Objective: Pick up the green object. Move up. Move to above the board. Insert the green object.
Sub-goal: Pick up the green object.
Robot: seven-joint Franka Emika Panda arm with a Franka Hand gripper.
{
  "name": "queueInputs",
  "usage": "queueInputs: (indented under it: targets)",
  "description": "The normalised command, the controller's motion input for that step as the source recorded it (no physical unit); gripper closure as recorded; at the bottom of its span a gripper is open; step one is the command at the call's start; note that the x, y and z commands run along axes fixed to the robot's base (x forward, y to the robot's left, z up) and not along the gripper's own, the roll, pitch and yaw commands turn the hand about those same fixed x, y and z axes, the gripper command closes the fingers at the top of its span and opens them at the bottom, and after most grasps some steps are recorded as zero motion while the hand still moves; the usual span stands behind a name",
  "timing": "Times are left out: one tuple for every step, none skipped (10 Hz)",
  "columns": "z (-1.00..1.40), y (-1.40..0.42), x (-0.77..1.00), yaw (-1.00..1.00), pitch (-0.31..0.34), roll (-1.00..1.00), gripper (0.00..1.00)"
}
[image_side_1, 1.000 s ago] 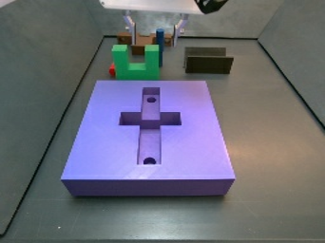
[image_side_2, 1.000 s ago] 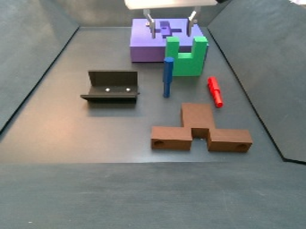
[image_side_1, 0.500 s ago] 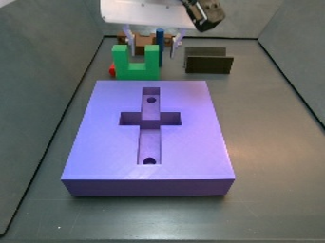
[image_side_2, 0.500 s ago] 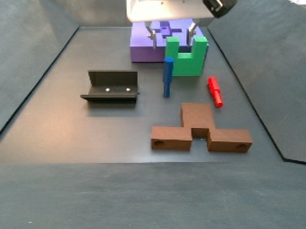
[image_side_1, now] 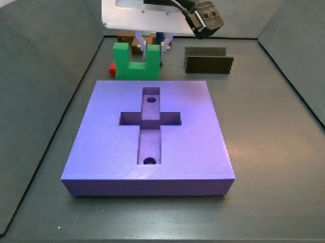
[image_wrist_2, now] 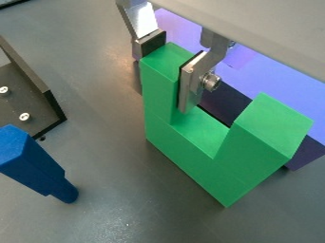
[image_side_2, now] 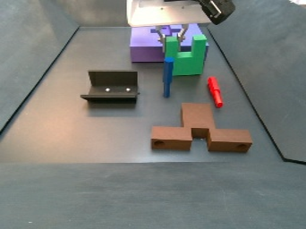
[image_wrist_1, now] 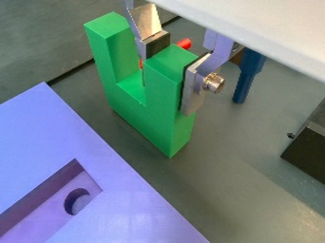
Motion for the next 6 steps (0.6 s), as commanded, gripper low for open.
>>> queueInputs:
  targets:
    - [0.00,0.00,0.00,0.00,0.000,0.00,1.00]
    - [0.00,0.00,0.00,0.00,0.000,0.00,1.00]
    - [0.00,0.00,0.00,0.00,0.000,0.00,1.00]
    - [0.00,0.00,0.00,0.00,0.000,0.00,1.00]
    - [0.00,0.00,0.00,0.00,0.000,0.00,1.00]
    - [0.00,0.00,0.00,0.00,0.000,0.00,1.00]
